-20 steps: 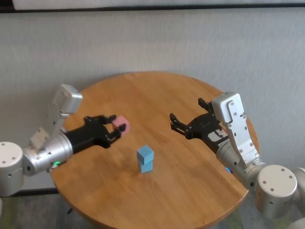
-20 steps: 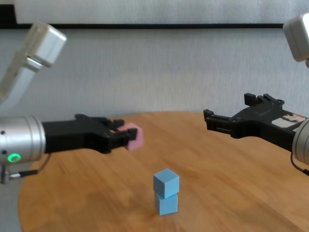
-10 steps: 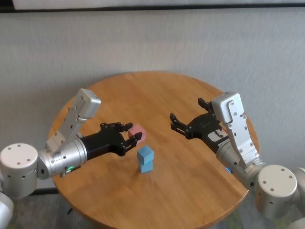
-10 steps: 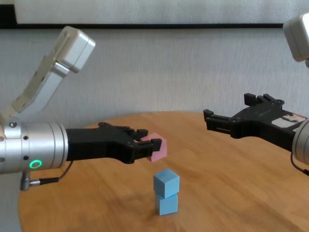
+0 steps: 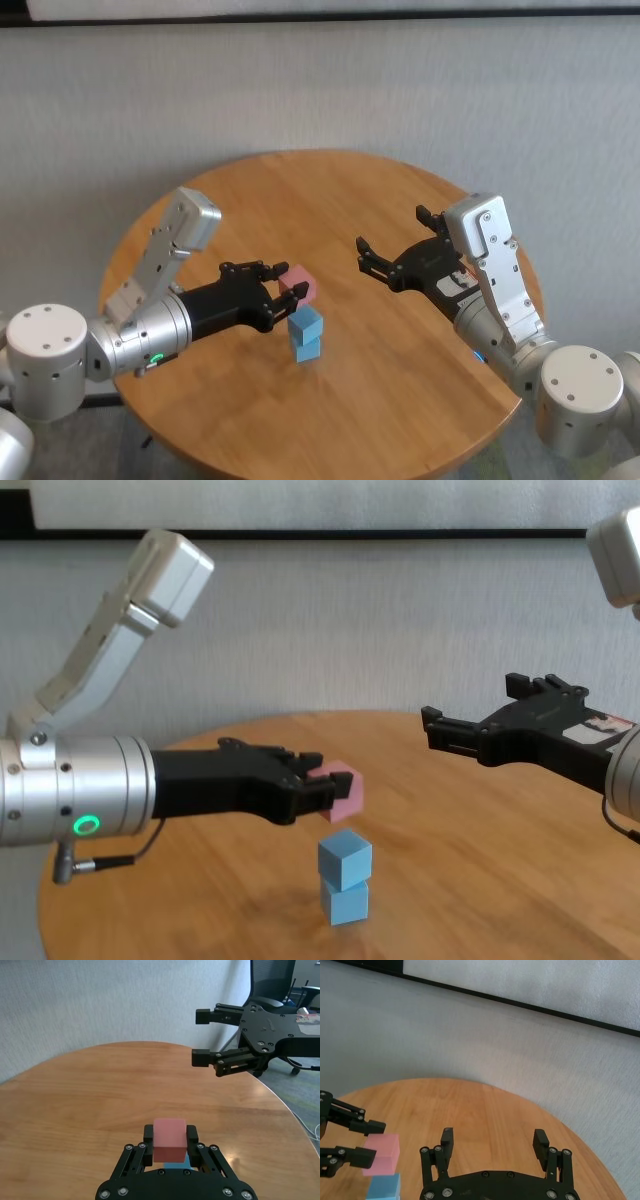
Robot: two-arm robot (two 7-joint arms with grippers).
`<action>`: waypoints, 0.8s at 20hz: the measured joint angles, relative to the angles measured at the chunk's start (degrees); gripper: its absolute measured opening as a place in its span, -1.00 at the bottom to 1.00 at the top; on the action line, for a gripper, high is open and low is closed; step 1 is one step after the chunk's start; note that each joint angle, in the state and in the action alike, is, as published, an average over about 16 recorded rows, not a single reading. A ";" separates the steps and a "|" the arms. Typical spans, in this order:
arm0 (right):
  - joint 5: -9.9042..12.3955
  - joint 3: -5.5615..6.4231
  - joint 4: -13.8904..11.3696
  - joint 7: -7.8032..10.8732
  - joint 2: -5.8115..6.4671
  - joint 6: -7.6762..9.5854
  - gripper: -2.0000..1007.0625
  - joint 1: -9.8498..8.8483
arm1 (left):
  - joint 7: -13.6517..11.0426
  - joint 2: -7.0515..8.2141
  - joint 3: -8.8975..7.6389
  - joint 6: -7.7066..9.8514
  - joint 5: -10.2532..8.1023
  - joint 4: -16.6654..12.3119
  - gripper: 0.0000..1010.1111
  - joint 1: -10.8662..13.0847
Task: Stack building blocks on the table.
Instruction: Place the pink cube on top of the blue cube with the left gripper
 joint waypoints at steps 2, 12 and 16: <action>0.00 0.00 0.00 0.00 0.00 0.00 1.00 0.00 | 0.26 0.00 0.32 0.28 -0.31 -0.38 -0.21 0.31; 0.00 0.00 0.00 0.00 0.00 0.00 1.00 0.00 | 1.27 0.01 1.94 0.96 -1.66 -0.90 -0.21 1.23; 0.00 0.00 0.00 0.00 0.00 0.00 1.00 0.00 | 1.60 0.18 2.45 1.08 -2.17 -0.85 -0.21 1.26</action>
